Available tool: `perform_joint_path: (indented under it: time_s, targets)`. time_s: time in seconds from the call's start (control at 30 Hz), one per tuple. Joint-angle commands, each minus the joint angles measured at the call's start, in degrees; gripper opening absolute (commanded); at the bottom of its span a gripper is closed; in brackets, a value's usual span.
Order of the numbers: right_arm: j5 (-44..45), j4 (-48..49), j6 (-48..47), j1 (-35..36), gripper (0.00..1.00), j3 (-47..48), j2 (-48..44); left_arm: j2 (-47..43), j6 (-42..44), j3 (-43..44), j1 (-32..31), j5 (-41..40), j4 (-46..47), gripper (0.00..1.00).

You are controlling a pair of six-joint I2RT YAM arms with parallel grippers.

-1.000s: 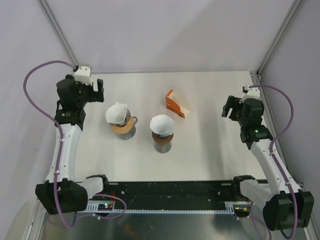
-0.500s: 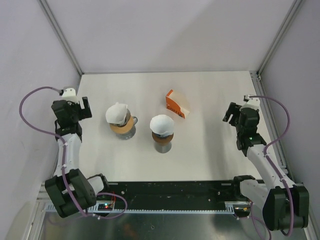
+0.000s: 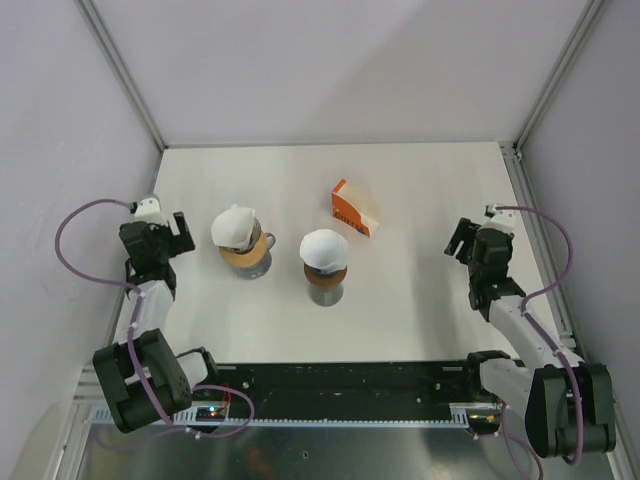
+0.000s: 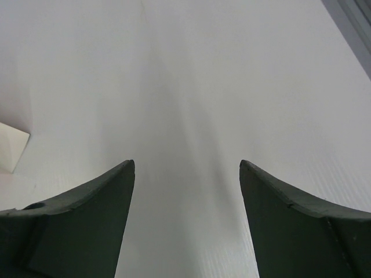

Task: Place the coffee filter in the dripper

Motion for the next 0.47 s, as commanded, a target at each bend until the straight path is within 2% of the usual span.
perform_joint_path:
  time_s: [0.0,0.23,0.43]
  targets:
    - [0.73,6.21,0.67,-0.21,0.77,-2.47,-2.05,0.11,-2.29,-2.14,0.37,2.96,6.78,1.0]
    - [0.97,10.51,0.24,-0.2,0.77,-5.92,-3.68,-0.2,-2.99,-4.94,0.28,4.54,10.94,1.0]
    - [0.58,19.48,-1.3,-0.15,0.76,-12.18,-6.95,0.4,-3.23,-5.07,0.25,5.28,11.12,1.0]
